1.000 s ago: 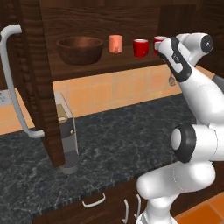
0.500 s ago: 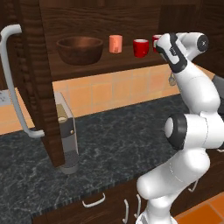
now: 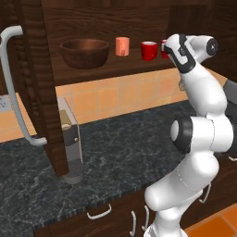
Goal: Gather all objects into one cabinet and sort the glasses and bowls to opposite sides.
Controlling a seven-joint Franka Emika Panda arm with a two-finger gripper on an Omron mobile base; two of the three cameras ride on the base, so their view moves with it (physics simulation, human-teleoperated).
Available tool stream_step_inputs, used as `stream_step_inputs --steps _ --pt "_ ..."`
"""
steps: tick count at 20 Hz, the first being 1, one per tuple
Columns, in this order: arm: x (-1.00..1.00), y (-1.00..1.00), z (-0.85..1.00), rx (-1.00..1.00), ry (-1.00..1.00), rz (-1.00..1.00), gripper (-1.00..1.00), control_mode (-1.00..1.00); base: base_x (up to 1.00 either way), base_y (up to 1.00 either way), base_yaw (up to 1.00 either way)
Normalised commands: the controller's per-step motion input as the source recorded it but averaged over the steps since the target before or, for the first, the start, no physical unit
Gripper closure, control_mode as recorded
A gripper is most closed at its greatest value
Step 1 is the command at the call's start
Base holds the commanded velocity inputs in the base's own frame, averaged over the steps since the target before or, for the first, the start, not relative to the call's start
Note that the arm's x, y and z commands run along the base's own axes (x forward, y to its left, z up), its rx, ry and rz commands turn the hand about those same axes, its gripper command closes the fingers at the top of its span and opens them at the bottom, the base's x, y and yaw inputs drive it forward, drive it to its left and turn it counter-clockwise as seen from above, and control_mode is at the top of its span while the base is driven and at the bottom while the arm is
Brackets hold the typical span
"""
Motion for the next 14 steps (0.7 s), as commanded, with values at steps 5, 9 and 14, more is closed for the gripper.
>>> stream_step_inputs --steps 5,9,14 --pt "0.06 -0.02 0.00 0.00 0.00 0.00 -1.00 -1.00 0.00 0.00 0.00" --pt "-0.39 -0.26 0.00 0.00 -0.02 0.00 -1.00 -1.00 0.00 0.00 0.00" --pt "-0.95 -0.17 0.00 0.00 -0.04 0.00 -1.00 -1.00 0.00 0.00 0.00"
